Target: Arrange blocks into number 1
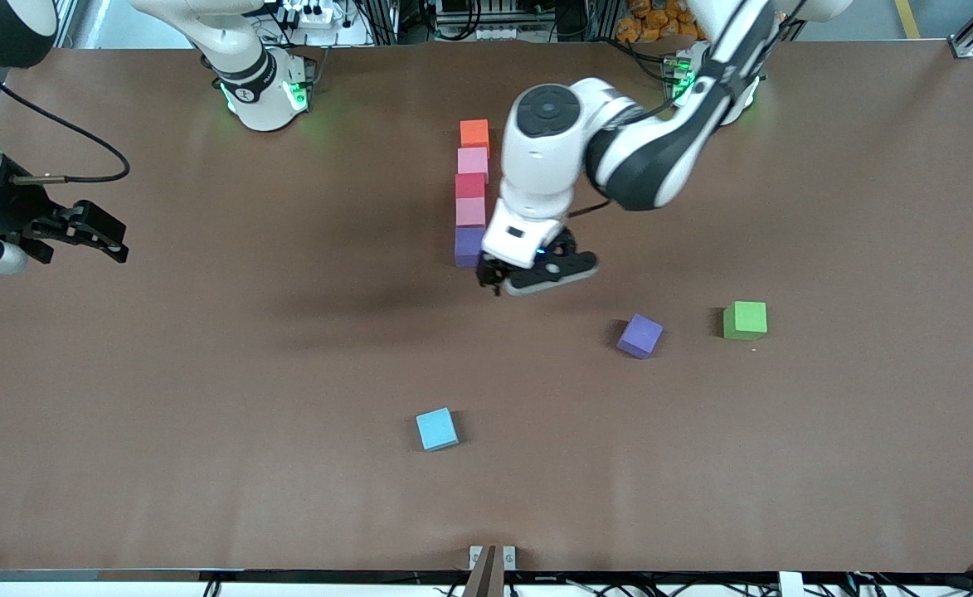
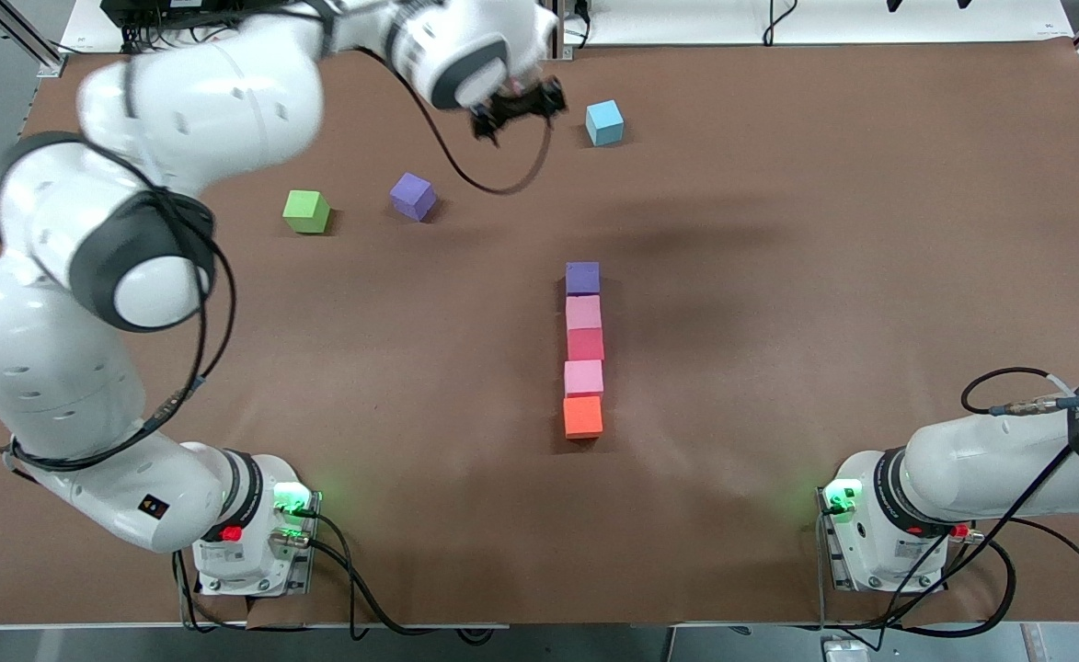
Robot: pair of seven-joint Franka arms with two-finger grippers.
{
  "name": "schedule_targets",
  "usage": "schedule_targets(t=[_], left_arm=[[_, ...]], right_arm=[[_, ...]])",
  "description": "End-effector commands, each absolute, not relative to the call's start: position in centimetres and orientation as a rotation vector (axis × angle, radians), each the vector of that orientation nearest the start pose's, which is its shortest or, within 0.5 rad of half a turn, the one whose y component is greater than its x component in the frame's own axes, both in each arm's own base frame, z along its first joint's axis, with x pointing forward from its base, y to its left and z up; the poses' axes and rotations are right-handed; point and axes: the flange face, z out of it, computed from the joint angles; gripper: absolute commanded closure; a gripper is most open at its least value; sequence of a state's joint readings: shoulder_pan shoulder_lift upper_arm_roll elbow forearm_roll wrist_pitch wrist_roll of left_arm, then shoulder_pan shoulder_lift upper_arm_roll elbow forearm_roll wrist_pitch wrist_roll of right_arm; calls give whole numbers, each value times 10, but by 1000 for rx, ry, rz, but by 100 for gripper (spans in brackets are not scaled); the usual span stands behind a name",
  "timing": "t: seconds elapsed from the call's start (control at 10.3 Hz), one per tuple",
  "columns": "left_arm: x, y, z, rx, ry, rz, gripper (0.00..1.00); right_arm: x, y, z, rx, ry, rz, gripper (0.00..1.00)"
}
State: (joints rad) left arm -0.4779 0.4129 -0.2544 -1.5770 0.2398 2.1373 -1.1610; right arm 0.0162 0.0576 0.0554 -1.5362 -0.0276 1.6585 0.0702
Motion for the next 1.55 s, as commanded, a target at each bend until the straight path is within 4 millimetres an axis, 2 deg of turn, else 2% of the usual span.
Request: schedule_targets(t=[0.0, 0.39, 0.68, 0.77, 1.06, 1.16, 1.45], left_arm=[[556, -367, 464, -3106, -548, -302, 0], [584, -247, 530, -3044, -391, -308, 0], [588, -167, 566, -3013, -279, -273, 0], [586, -145, 580, -3038, -288, -263, 0], [572, -88, 613, -3033, -318, -234, 0], [566, -81, 622, -3032, -272, -220, 0], [550, -61, 647, -3058, -296, -204, 0]], right_arm=[[581, 32, 622, -3164, -2, -105, 0], [581, 25, 621, -3166, 18, -98, 0], [581, 22, 621, -3167, 30, -90, 0], [582, 23, 620, -3167, 30, -88, 0], [581, 24, 620, -3165, 33, -88, 0], [581, 25, 619, -3165, 30, -85, 0], [581, 25, 619, -3165, 28, -85, 0]])
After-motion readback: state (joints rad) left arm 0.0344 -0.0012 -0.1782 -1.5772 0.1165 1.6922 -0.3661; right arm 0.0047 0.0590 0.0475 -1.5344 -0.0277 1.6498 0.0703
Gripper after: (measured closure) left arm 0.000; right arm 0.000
